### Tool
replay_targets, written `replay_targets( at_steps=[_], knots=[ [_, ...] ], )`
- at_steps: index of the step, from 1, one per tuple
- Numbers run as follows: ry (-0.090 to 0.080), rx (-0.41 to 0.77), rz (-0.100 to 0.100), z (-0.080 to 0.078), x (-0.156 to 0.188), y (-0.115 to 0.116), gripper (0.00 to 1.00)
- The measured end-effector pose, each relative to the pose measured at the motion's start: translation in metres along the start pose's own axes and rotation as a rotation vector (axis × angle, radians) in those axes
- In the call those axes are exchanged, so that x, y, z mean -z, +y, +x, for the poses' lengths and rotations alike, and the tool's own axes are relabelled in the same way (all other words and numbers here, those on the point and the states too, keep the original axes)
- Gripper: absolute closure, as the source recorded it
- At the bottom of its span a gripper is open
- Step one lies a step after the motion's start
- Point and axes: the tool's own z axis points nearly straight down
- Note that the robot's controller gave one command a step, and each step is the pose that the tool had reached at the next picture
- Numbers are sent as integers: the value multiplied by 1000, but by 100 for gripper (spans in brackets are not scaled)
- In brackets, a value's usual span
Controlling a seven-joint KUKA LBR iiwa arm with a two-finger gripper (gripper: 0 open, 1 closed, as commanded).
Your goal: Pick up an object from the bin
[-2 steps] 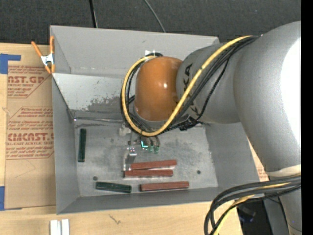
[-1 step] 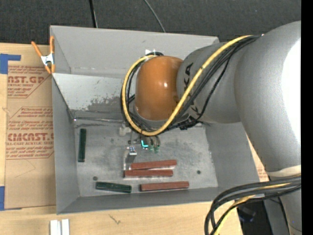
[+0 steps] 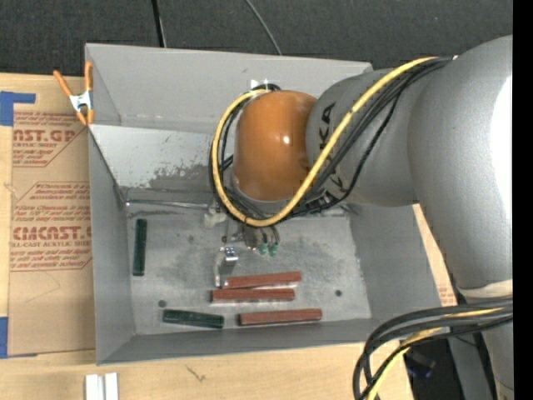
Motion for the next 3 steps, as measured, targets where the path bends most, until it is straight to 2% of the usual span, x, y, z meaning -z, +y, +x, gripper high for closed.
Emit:
replay_targets(
  at_steps=[1,2,3],
  knots=[
    [-27,142,-6,60,-54,-45,100],
    [-27,142,-6,60,-54,-45,100],
    [-5,158,0,56,109,-35,100]
  ],
)
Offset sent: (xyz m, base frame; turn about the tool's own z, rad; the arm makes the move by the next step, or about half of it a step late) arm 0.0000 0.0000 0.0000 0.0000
